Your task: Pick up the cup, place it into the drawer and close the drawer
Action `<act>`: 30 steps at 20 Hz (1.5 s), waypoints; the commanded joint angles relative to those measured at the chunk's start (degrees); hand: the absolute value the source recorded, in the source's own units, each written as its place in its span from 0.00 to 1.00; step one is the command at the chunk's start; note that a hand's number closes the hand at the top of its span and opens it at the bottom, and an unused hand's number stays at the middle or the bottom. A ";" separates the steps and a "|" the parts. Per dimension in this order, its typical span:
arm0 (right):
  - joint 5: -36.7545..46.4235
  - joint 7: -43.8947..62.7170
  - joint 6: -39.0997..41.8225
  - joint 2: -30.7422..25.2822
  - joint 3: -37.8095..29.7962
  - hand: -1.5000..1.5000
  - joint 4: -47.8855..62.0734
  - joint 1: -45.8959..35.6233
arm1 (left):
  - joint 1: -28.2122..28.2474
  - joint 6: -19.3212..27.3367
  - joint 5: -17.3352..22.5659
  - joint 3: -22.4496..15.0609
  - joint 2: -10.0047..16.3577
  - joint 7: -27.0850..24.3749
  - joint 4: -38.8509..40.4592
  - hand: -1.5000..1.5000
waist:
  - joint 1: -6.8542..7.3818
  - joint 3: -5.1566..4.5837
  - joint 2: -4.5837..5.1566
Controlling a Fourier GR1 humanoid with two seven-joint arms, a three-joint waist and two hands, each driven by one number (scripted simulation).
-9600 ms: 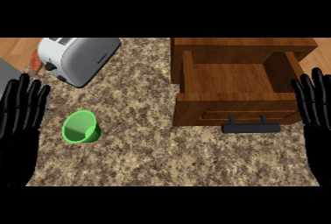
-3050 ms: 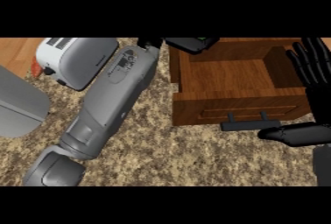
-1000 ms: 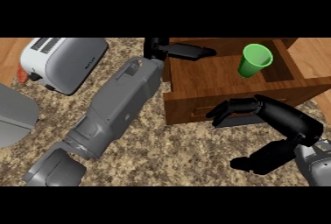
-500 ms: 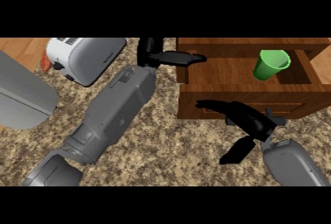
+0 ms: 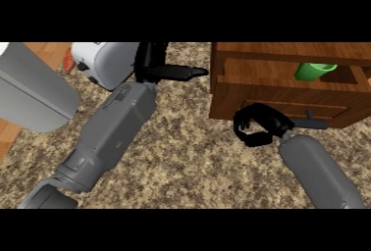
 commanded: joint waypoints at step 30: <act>-11.33 -6.03 2.04 -12.14 -20.10 1.00 20.49 -22.07 | 11.67 -11.56 1.24 -1.38 8.51 3.89 -11.90 0.00 | 8.28 0.23 2.09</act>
